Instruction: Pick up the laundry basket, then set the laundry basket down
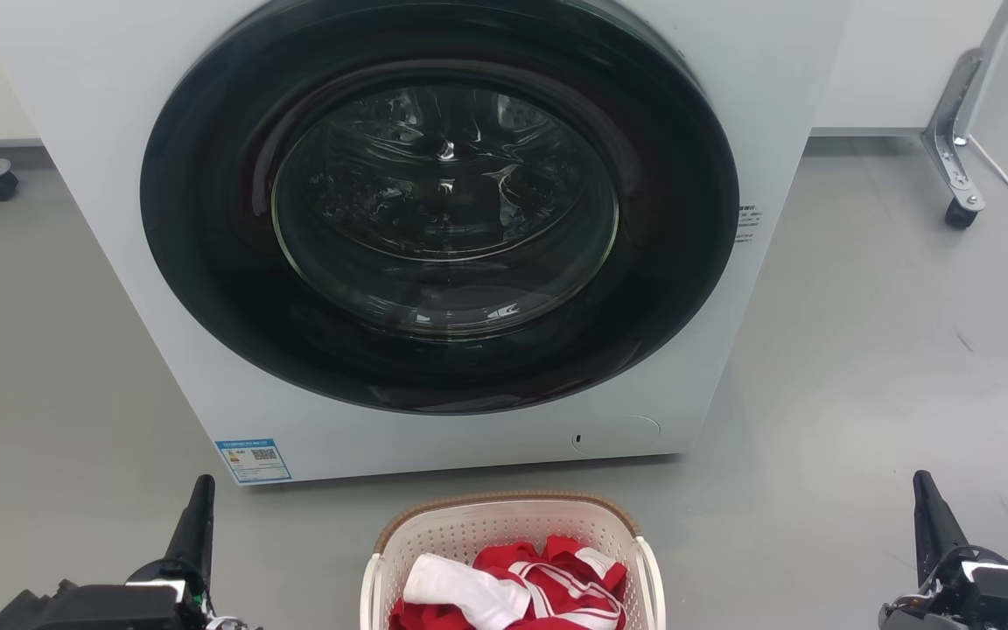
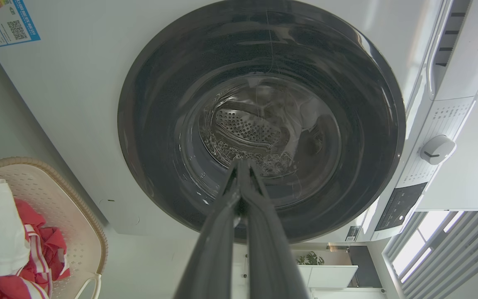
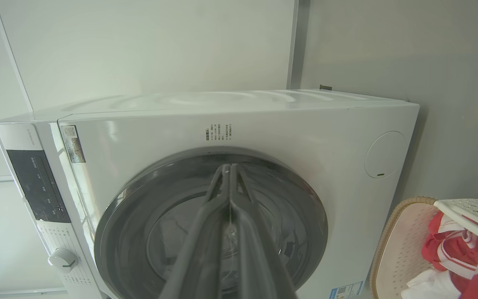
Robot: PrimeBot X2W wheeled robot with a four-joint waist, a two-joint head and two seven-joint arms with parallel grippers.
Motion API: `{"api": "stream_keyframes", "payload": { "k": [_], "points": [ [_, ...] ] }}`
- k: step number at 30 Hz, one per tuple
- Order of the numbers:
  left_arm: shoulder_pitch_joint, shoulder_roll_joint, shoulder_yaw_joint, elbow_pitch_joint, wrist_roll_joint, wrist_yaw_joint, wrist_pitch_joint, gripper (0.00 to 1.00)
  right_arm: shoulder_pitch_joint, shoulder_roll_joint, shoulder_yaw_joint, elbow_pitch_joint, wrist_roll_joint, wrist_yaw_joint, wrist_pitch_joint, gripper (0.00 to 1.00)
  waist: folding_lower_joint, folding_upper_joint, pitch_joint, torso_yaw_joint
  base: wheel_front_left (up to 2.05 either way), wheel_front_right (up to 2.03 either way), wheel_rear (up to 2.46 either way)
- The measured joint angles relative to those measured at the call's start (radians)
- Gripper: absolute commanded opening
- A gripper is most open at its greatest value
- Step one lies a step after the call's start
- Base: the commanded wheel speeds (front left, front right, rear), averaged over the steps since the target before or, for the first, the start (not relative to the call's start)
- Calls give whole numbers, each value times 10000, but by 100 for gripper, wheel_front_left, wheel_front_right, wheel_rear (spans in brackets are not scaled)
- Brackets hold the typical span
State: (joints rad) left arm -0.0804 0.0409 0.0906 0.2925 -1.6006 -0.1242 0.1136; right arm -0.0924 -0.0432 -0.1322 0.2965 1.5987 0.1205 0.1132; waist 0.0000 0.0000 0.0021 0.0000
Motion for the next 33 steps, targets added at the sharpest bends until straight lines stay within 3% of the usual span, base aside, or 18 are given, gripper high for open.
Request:
{"api": "stream_keyframes", "payload": {
  "k": [25, 26, 33],
  "points": [
    [197, -69, -25, 253, 0, 12, 0, 0, 151, 59, 36, 261, -2, -10, 0, 0, 0, 0, 0, 0, 0, 0, 0],
    [311, -105, -35, 349, 0, 13, 0, 100, 253, 94, 46, 372, -2, -15, 0, 100, 0, 0, 0, 0, 0, 0, 0],
    [669, -148, -232, 568, 4, 21, -115, 100, 587, 203, 261, 627, -2, -21, -146, 100, 0, 0, 1, 0, 0, 0, 0]
  ]
}}
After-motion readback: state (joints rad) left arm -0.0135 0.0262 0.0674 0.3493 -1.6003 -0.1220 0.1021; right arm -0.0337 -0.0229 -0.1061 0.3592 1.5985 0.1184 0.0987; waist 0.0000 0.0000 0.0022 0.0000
